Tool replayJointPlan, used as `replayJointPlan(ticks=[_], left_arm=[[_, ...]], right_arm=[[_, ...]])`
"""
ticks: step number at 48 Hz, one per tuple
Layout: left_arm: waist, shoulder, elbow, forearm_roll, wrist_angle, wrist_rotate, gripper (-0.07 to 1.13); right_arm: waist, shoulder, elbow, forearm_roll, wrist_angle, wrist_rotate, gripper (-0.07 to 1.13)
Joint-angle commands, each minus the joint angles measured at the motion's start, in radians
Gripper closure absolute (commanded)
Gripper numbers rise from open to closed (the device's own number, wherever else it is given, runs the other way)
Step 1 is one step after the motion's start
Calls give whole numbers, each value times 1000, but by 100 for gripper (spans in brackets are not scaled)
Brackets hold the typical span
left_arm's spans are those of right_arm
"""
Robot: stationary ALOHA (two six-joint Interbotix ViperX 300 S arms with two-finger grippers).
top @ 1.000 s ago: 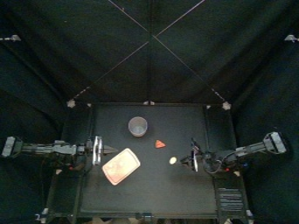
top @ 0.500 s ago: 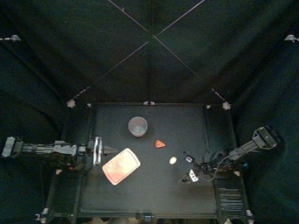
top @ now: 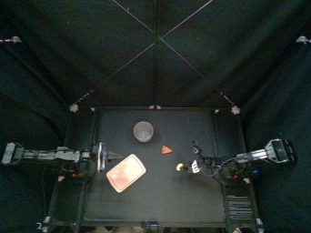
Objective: Pick the chip then place it in the grey bowl
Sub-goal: Pick the chip
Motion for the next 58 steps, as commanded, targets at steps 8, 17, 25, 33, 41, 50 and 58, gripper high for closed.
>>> replayJointPlan(ticks=[8,17,25,33,41,50,58], left_arm=[[5,3,-9,-41,-2,-3,103],[8,3,-8,-81,2,2,103],[23,3,-8,-81,-2,3,103],[37,3,-9,-83,0,0,103],[40,3,-11,-83,-2,3,103],[41,2,-14,-89,-3,-3,103],[41,2,-15,-98,-5,-3,103]], right_arm=[[-120,-55,-48,-278,-189,0,94],[-28,-51,-37,-272,-344,-5,94],[21,-49,-43,-339,-462,-9,94],[95,15,-83,-397,-482,-14,94],[156,146,-104,-264,-474,44,94],[106,176,-72,-210,-319,138,94],[72,133,12,-48,-98,296,76]])
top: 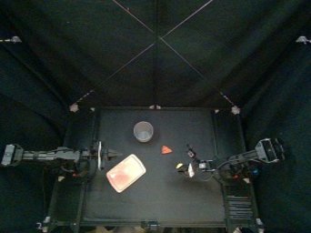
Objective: Pick the chip then place it in the grey bowl
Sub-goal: Pick the chip
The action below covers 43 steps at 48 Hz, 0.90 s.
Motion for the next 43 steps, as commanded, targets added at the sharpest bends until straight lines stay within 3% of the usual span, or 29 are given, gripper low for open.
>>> replayJointPlan(ticks=[1,9,13,19,43], left_arm=[[3,2,-20,-5,-9,-2,103],[3,0,-14,-9,-11,-2,103],[3,0,-6,-11,-12,2,103],[8,0,0,-9,-20,5,103],[9,0,17,-8,-18,6,103]], right_arm=[[-18,-55,38,87,135,75,71],[-15,-153,67,150,230,169,28],[-31,-183,78,190,258,202,17],[-95,-178,75,241,318,212,18],[-127,86,-20,344,416,213,19]])
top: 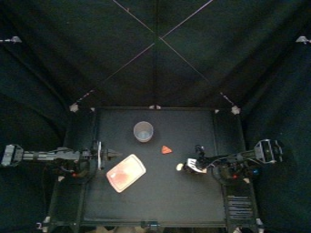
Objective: Pick the chip then place it in the grey bowl
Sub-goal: Pick the chip
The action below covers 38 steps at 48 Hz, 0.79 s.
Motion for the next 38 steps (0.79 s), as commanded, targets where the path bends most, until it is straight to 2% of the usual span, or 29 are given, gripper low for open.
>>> replayJointPlan(ticks=[1,12,26,30,38], left_arm=[[3,2,-9,2,-8,2,103],[3,0,3,3,-8,2,103],[3,-35,5,12,6,2,103],[2,-54,8,12,14,2,103],[2,-80,9,11,31,0,103]], right_arm=[[-20,35,-29,-2,-14,0,19],[-52,89,-67,-43,-81,-3,19],[-57,183,-101,-57,-86,-9,22],[-57,201,-114,-72,-80,-11,30],[-55,224,-143,-126,-80,-5,58]])
